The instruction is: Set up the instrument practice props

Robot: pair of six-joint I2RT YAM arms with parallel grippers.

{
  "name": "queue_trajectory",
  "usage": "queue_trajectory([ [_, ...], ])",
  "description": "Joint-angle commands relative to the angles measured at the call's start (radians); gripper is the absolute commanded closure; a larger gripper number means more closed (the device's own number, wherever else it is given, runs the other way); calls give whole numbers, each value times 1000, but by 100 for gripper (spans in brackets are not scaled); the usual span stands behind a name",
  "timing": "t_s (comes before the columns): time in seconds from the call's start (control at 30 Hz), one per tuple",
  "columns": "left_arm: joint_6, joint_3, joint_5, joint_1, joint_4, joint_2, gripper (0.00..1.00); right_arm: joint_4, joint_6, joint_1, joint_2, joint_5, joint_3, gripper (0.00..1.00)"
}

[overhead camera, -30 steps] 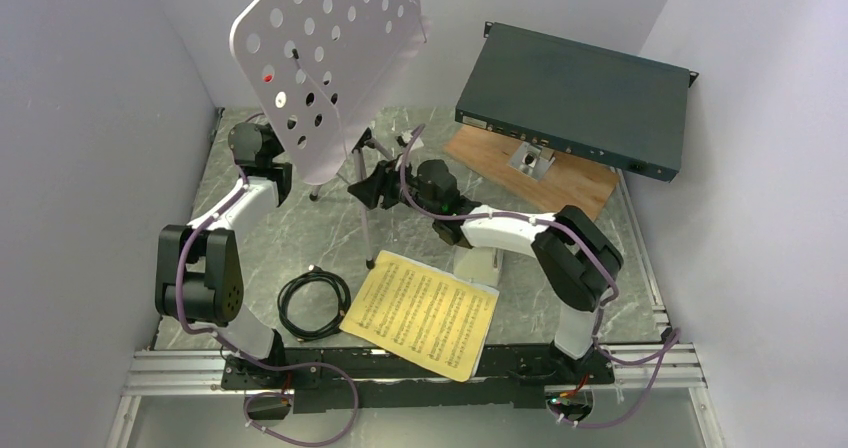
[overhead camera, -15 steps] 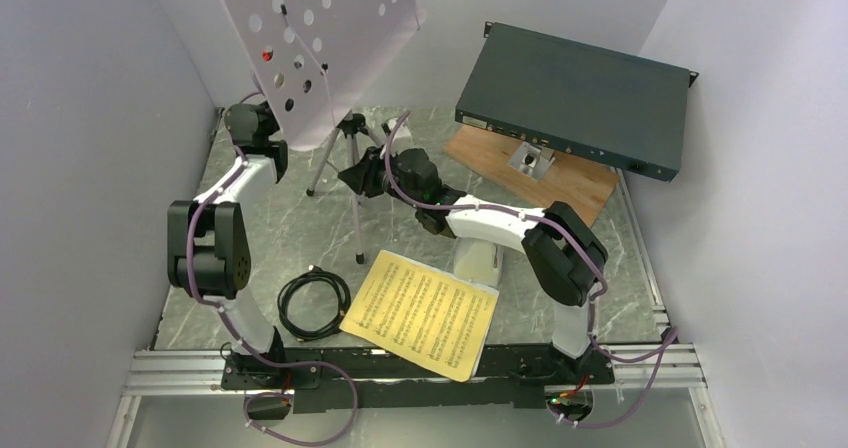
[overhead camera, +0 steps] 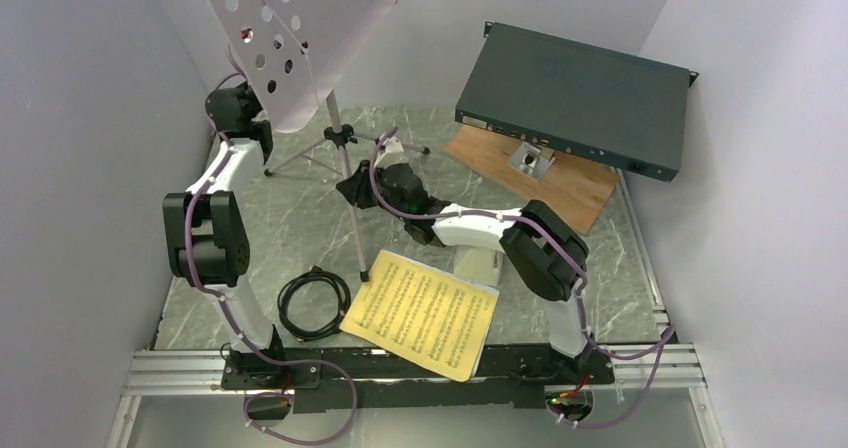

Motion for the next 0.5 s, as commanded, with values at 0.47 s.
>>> queue_trajectory([
  [0.47,65,408,-97,29,95,-31,100,-164,56,12,96,102,199,100],
])
